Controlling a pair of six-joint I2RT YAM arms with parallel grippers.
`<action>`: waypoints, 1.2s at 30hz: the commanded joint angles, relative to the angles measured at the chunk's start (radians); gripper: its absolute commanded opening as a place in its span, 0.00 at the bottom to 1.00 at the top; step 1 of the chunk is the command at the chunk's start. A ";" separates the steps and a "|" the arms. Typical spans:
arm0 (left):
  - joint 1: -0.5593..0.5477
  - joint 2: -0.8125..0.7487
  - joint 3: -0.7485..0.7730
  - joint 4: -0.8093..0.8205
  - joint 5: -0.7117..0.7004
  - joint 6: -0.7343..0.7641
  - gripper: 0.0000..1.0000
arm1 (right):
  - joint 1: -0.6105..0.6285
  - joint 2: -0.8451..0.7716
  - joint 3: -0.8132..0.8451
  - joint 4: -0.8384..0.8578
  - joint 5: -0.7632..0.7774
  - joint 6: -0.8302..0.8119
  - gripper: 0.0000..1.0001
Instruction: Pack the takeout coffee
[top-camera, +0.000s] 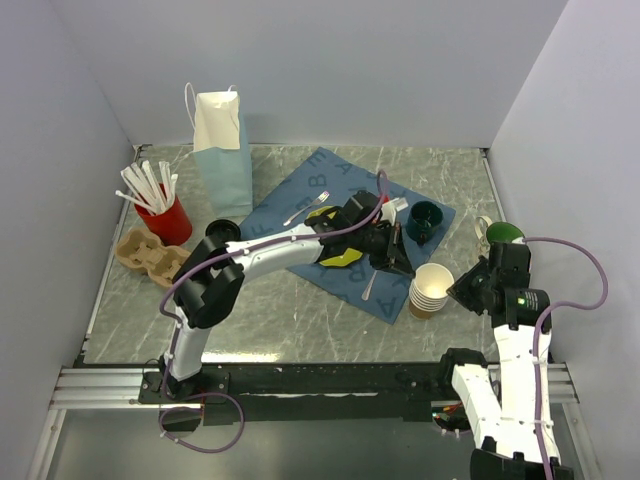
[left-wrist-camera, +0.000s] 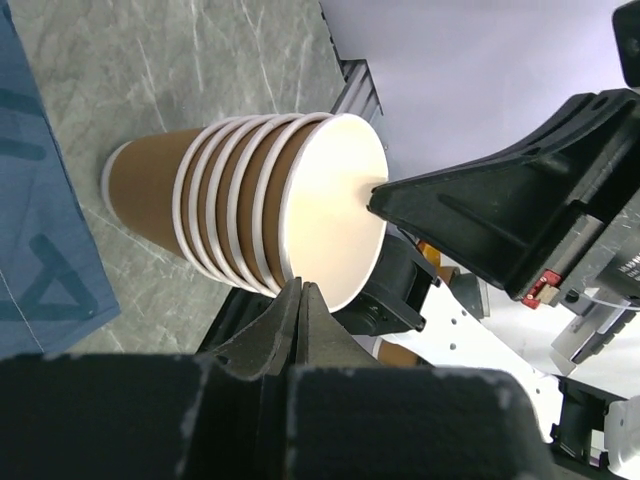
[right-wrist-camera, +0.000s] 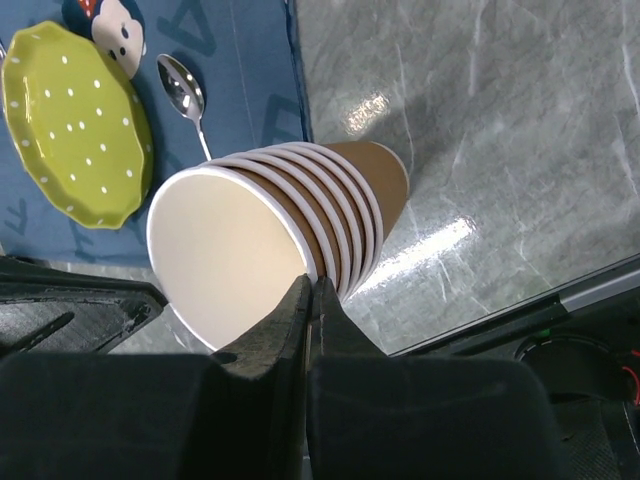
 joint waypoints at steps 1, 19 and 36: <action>-0.009 -0.054 -0.016 0.020 -0.018 0.008 0.01 | -0.005 -0.010 0.015 0.028 0.005 0.017 0.00; -0.014 -0.053 -0.024 0.030 0.011 0.002 0.01 | -0.005 -0.005 0.009 0.030 -0.001 0.029 0.00; -0.031 -0.022 -0.013 0.026 0.000 0.009 0.01 | -0.005 -0.019 -0.010 0.033 -0.005 0.041 0.00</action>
